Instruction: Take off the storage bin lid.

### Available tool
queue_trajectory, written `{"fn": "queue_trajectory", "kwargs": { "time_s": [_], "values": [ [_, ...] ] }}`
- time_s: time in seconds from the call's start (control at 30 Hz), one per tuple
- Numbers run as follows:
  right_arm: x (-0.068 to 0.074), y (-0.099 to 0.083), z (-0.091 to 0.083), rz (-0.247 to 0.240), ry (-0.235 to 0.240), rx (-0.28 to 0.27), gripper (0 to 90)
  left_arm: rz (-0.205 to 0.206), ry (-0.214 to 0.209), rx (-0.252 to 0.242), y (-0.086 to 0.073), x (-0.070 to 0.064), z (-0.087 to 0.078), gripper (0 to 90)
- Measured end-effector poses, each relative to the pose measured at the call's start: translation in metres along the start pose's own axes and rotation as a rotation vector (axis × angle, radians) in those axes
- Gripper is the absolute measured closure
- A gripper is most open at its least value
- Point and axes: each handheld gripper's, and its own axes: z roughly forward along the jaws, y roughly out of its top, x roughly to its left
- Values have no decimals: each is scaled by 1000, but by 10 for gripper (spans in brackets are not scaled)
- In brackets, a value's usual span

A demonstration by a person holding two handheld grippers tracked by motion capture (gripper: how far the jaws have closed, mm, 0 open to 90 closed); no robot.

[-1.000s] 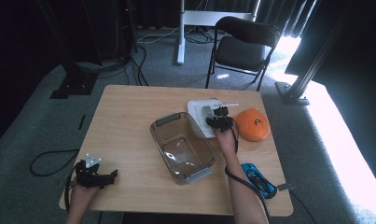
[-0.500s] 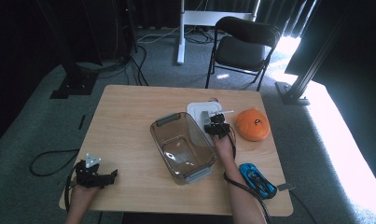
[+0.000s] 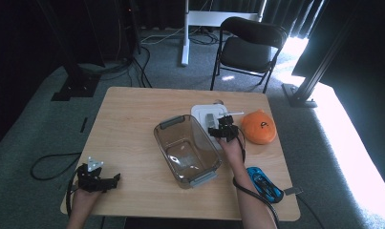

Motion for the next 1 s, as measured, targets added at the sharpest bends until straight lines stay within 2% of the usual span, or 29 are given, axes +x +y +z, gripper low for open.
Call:
{"fn": "queue_trajectory", "kwargs": {
  "time_s": [0.2,0.4,0.63,0.73,0.77,1.0],
  "values": [
    [-7,1,-16,25,17,-12,392,0,0,0,0,0,0,9],
    [-6,2,-27,11,31,-10,307,0,0,0,0,0,0,9],
    [-4,5,-45,-10,48,-54,260,0,0,0,0,0,0,8],
    [-4,6,-50,-17,33,-64,237,0,0,0,0,0,0,9],
    [-6,7,-55,-13,44,-74,201,0,0,0,0,0,0,9],
    [-11,7,-72,-12,21,-106,156,0,0,0,0,0,0,8]
  ]
}}
